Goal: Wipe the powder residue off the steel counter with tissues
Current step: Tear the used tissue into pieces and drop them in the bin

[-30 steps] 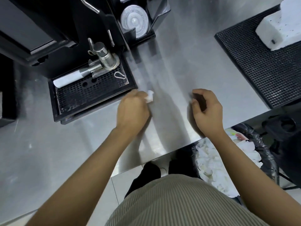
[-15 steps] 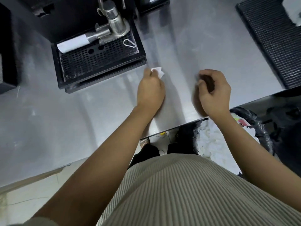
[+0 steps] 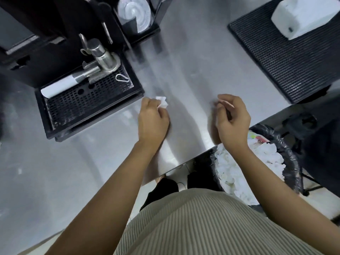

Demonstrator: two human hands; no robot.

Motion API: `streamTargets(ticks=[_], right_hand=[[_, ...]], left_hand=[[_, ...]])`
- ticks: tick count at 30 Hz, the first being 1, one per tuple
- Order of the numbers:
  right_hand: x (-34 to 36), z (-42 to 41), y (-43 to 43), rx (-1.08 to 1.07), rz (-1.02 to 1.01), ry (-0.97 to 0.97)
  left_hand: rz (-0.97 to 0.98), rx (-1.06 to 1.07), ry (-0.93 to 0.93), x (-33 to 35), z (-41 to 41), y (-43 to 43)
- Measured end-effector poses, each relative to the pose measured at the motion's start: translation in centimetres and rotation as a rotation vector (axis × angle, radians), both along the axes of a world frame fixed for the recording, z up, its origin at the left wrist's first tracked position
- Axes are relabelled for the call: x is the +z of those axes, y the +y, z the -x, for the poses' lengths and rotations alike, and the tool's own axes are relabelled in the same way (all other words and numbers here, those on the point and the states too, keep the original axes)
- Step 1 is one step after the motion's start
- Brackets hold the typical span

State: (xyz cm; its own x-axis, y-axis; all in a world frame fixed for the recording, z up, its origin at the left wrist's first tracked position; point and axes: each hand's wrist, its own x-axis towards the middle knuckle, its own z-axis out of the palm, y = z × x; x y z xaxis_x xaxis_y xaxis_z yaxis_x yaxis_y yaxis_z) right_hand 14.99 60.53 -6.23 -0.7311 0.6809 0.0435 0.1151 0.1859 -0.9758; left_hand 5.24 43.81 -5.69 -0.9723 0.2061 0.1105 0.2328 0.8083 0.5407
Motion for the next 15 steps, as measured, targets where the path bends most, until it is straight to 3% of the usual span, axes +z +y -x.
streamTargets(ticks=[9, 13, 15], right_hand=[[0.8, -5.6, 3.5, -0.363, -0.076, 0.038], [1.3, -7.4, 4.6, -0.493, 0.026, -0.016], [1.5, -8.2, 4.9, -0.537, 0.106, -0.026]], left_hand=[[-0.130, -0.493, -0.043, -1.0, -6.8, 10.6], [-0.226, -0.827, -0.310, -0.1, -7.4, 13.1], [-0.355, -0.775, -0.386, 0.6, -5.3, 13.1]])
